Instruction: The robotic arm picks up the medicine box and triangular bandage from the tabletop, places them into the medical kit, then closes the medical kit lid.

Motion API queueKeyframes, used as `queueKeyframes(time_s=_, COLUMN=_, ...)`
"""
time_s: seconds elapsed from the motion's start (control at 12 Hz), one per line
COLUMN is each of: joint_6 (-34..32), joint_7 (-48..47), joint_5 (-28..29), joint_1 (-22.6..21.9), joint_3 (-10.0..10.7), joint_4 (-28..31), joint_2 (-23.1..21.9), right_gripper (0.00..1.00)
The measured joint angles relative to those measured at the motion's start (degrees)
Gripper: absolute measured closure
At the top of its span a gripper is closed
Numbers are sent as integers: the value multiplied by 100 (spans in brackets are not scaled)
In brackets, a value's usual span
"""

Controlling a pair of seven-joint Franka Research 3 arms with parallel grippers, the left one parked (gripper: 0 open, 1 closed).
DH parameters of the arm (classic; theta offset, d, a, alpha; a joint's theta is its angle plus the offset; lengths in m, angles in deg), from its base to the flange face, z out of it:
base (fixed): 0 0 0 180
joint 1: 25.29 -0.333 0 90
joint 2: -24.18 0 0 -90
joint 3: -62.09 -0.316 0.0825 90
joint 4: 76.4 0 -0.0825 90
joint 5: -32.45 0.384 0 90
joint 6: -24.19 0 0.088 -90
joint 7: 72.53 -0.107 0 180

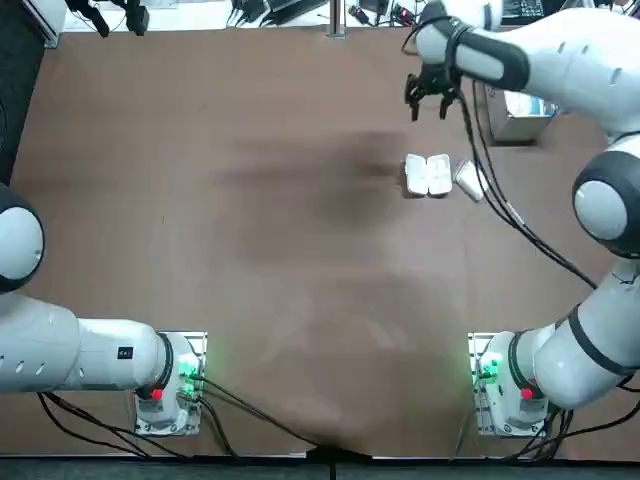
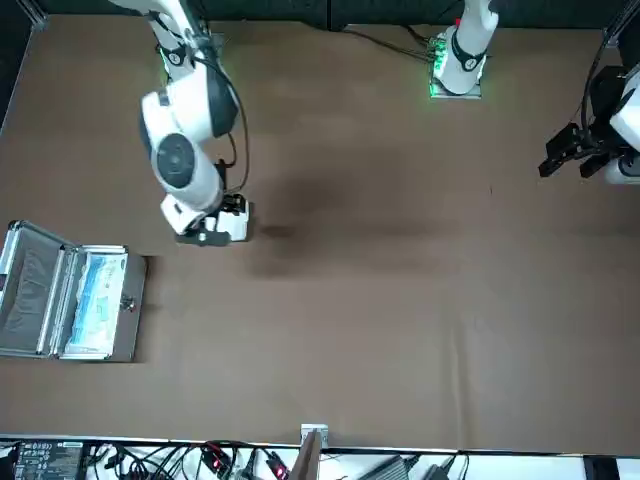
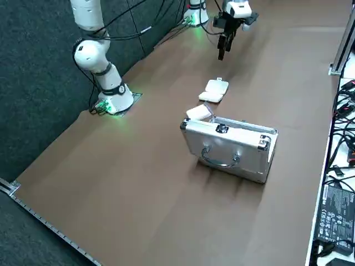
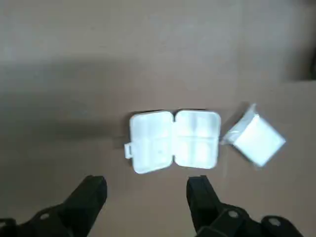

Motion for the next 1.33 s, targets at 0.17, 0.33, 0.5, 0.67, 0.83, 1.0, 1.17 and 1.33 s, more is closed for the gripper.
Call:
queueKeyframes(time_s=0.17, joint_6=283, joint_7=-613, joint_5=-247, joint_1=-309, joint_3=-2, joint_4=106, joint_2=218, right_gripper=1)
queueKeyframes(time_s=0.33, joint_6=654, joint_7=-1555, joint_5=-665, joint_1=-784, joint_3=-2, joint_4=173, joint_2=597, right_gripper=13)
queueKeyframes(time_s=0.5, joint_6=795, joint_7=-1972, joint_5=-973, joint_1=-1005, joint_3=-2, joint_4=186, joint_2=869, right_gripper=17)
queueKeyframes(time_s=0.67, joint_6=839, joint_7=-2244, joint_5=-1247, joint_1=-1106, joint_3=0, joint_4=188, joint_2=1105, right_gripper=23)
queueKeyframes(time_s=0.83, joint_6=854, joint_7=-2342, joint_5=-1377, joint_1=-1120, joint_3=7, joint_4=190, joint_2=1259, right_gripper=26)
queueKeyframes(time_s=1.0, joint_6=854, joint_7=-2349, joint_5=-1409, joint_1=-1120, joint_3=26, joint_4=220, joint_2=1307, right_gripper=32)
queueKeyframes(time_s=1.17, joint_6=854, joint_7=-2351, joint_5=-1414, joint_1=-1120, joint_3=38, joint_4=261, joint_2=1307, right_gripper=39)
queueKeyframes(time_s=1.33, joint_6=853, joint_7=-2355, joint_5=-1417, joint_1=-1120, joint_3=55, joint_4=290, joint_2=1307, right_gripper=52)
